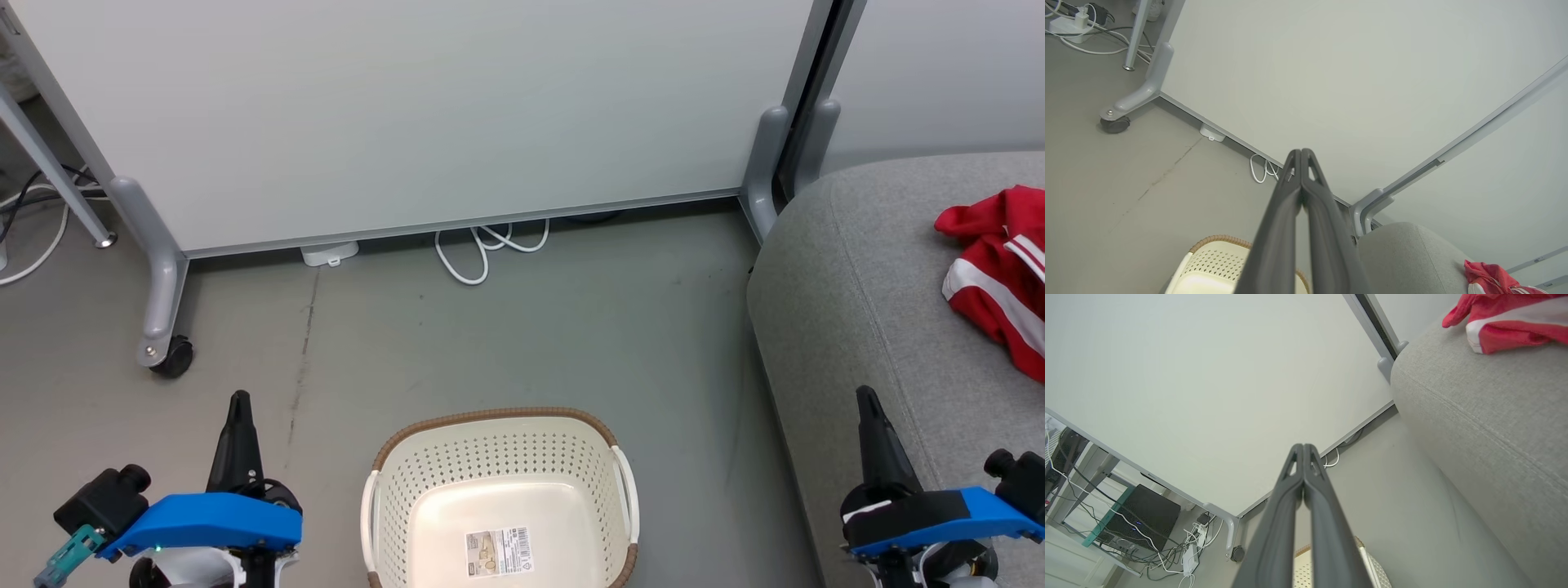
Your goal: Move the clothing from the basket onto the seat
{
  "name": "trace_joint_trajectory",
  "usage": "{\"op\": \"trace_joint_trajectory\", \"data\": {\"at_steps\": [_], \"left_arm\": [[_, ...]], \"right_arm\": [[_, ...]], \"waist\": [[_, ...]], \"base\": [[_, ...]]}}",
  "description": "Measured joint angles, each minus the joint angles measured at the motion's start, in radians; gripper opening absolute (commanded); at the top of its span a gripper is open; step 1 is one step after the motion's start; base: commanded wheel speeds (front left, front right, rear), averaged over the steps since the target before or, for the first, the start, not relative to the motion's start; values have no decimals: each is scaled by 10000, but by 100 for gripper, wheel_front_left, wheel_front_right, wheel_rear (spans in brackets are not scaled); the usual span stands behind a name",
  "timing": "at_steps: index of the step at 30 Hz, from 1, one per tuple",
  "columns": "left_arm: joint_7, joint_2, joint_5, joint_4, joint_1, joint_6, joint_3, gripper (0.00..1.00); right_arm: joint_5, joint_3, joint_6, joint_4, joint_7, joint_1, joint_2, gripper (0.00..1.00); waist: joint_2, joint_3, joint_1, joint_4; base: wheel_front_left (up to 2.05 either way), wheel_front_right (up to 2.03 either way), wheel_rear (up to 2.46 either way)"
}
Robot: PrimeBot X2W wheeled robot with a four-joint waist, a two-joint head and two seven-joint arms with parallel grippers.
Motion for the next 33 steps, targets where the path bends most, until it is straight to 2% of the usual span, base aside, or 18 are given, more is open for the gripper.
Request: {"op": "trace_joint_trajectory", "data": {"at_steps": [33], "left_arm": [[995,4,-4004,-215,-50,-2,320,0]], "right_arm": [[4050,-159,-2,-56,1012,-98,0,0]], "waist": [[0,-162,0,-64]], "base": [[0,0,0]]}}
